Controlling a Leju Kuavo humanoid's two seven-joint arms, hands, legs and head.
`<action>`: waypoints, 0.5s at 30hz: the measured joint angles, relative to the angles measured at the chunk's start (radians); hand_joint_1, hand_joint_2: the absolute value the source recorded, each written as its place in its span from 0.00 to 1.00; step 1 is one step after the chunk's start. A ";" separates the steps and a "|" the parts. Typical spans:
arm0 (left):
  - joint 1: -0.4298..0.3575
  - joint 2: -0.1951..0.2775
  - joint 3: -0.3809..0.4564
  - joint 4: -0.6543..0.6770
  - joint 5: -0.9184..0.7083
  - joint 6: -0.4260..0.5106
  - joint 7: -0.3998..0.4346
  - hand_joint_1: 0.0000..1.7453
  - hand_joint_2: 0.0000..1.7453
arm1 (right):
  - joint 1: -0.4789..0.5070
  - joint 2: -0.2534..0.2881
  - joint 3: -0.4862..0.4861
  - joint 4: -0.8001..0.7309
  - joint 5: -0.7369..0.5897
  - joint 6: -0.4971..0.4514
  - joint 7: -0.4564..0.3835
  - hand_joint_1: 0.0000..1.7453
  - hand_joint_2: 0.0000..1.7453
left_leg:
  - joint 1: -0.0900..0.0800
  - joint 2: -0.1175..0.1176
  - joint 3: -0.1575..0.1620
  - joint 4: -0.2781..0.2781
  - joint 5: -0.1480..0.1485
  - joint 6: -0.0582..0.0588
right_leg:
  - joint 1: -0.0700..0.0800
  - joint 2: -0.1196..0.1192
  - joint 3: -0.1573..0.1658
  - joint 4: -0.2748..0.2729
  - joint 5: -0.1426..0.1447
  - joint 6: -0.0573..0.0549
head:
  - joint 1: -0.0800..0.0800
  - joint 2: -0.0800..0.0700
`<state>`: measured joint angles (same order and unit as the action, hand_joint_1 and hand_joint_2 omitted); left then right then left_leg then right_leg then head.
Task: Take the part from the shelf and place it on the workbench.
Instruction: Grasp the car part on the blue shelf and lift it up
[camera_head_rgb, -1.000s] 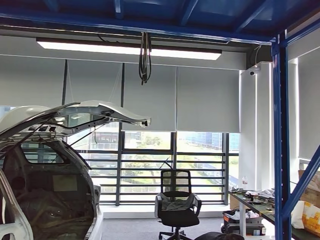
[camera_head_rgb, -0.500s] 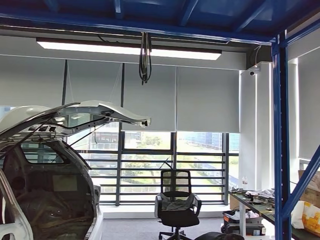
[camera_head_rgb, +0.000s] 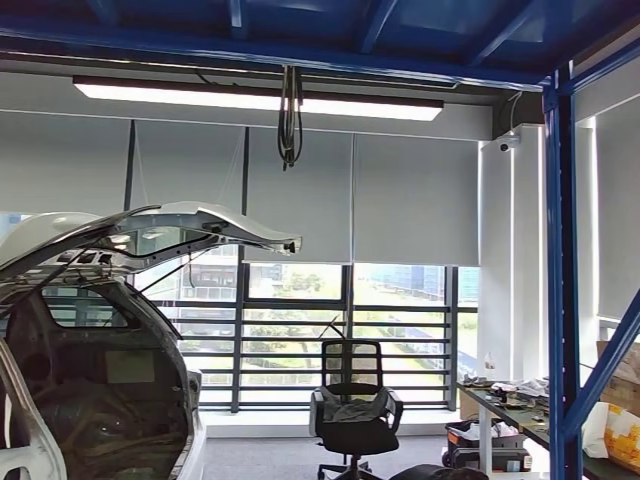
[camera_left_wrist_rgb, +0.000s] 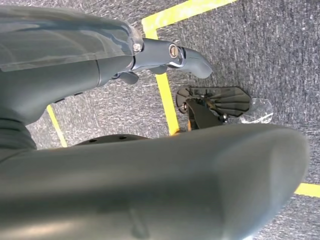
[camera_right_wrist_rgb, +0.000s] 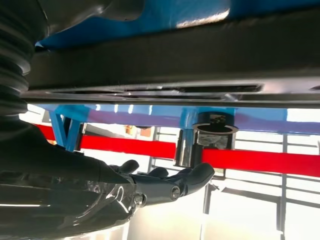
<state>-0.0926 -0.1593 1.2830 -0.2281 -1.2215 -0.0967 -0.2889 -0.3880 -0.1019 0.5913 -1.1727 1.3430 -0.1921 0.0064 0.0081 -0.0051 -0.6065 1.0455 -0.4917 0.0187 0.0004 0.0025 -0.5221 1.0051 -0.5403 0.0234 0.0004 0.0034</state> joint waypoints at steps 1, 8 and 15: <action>0.000 0.000 -0.001 0.000 -0.002 0.000 -0.001 0.00 0.00 | -0.007 0.004 -0.004 0.012 0.001 -0.001 -0.001 0.00 1.00 | 0.000 0.000 0.000 0.000 0.000 0.000 | 0.000 0.000 0.000 0.000 0.000 0.000 | 0.000 0.000; 0.000 0.001 -0.011 0.000 -0.005 -0.001 -0.006 0.00 0.00 | -0.049 0.031 -0.029 0.085 0.005 -0.009 -0.012 0.00 1.00 | 0.000 0.000 0.001 0.000 0.000 0.000 | 0.000 0.000 0.001 0.000 0.000 0.000 | 0.000 0.000; -0.001 0.001 -0.018 0.000 -0.008 -0.001 -0.007 0.00 0.00 | -0.077 0.051 -0.047 0.142 0.021 -0.024 -0.012 0.00 1.00 | 0.000 0.000 0.002 0.000 0.000 0.000 | 0.000 0.000 0.001 0.000 0.000 0.000 | 0.000 0.000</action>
<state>-0.0931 -0.1583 1.2654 -0.2281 -1.2290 -0.0977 -0.2963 -0.4646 -0.0508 0.5444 -1.0308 1.3643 -0.2165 -0.0060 0.0081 -0.0049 -0.6050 1.0455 -0.4917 0.0187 0.0004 0.0026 -0.5208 1.0051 -0.5403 0.0234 0.0004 0.0034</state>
